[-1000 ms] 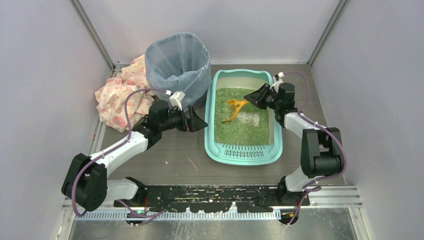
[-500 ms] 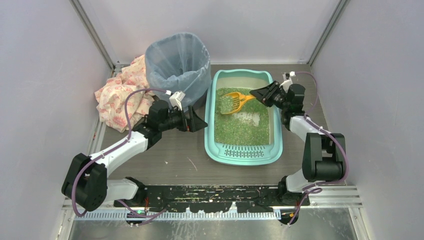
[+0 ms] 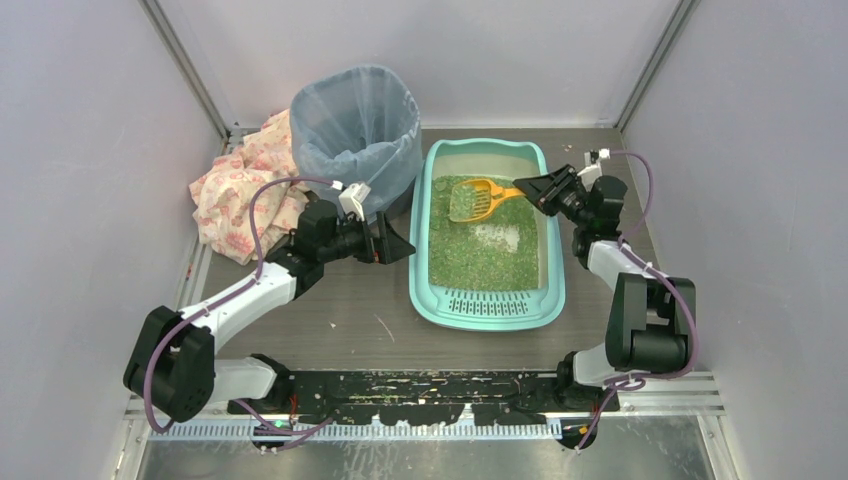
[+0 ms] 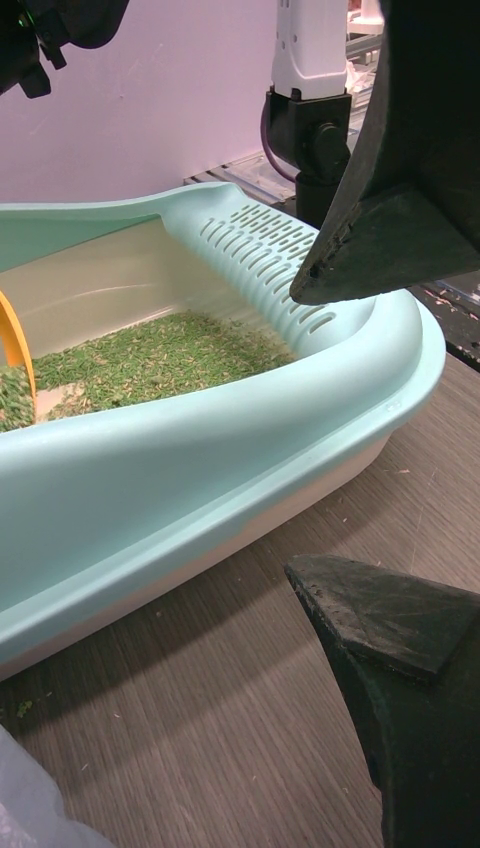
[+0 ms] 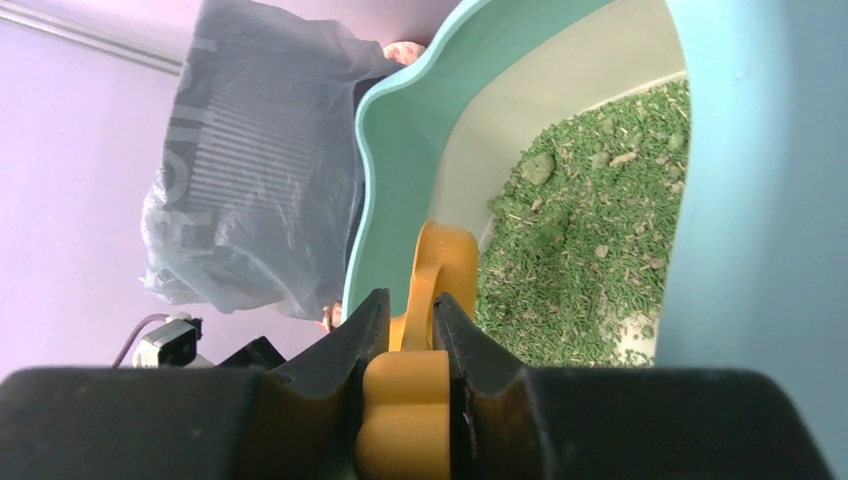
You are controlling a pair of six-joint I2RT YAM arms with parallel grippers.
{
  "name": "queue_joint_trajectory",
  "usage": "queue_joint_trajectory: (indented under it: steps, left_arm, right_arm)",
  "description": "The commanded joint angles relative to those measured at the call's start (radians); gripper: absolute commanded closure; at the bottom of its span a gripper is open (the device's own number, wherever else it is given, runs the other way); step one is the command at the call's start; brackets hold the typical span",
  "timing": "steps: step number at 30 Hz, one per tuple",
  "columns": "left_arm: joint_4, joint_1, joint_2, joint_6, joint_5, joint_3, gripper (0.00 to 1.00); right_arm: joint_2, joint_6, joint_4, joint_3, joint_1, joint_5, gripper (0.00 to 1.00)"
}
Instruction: Clean the litter box
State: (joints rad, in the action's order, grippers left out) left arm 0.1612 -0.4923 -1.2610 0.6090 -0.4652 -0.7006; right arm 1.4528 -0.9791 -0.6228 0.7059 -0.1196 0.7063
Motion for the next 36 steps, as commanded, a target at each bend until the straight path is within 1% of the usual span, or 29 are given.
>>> queue_joint_trajectory:
  steps: [1,2,4,5,6,9,13,17,22,30,36]
  left_arm:
    - [0.050,0.001,-0.003,-0.009,-0.021,-0.022,0.06]
    - [0.051,0.001,-0.006,-0.008,-0.020,-0.022,0.06]
    - [0.053,0.001,-0.011,-0.009,-0.021,-0.023,0.06]
    - [0.053,0.001,-0.012,-0.008,-0.020,-0.023,0.06]
    - [0.054,0.002,-0.014,-0.007,-0.021,-0.025,0.06]
    - [0.058,0.001,-0.022,-0.005,-0.027,-0.025,0.06]
    - [0.058,0.001,-0.023,-0.005,-0.023,-0.025,0.06]
    - [0.060,0.001,-0.023,-0.003,-0.027,-0.025,0.06]
    - [0.054,0.001,-0.014,-0.006,-0.021,-0.023,0.06]
    - [0.048,0.002,-0.014,-0.011,-0.019,-0.025,0.06]
    - [0.046,0.001,-0.015,-0.013,-0.017,-0.026,0.06]
  right_arm:
    - [-0.061,0.158,0.133,0.061,0.025,-0.060,0.99]
    - [-0.077,0.240,0.238,0.087,0.049,-0.117,0.99]
    - [-0.127,0.435,0.481,0.160,0.137,-0.293,0.99]
    - [-0.136,0.511,0.563,0.190,0.201,-0.384,0.99]
    - [-0.140,0.550,0.607,0.212,0.240,-0.432,0.99]
    - [-0.142,0.574,0.649,0.241,0.294,-0.495,0.99]
    - [-0.148,0.611,0.686,0.275,0.330,-0.552,0.99]
    - [-0.122,0.614,0.687,0.288,0.333,-0.538,0.99]
    - [-0.077,0.585,0.631,0.275,0.334,-0.515,0.99]
    - [-0.050,0.573,0.633,0.348,0.336,-0.494,0.99]
    - [-0.030,0.565,0.629,0.346,0.341,-0.481,0.99]
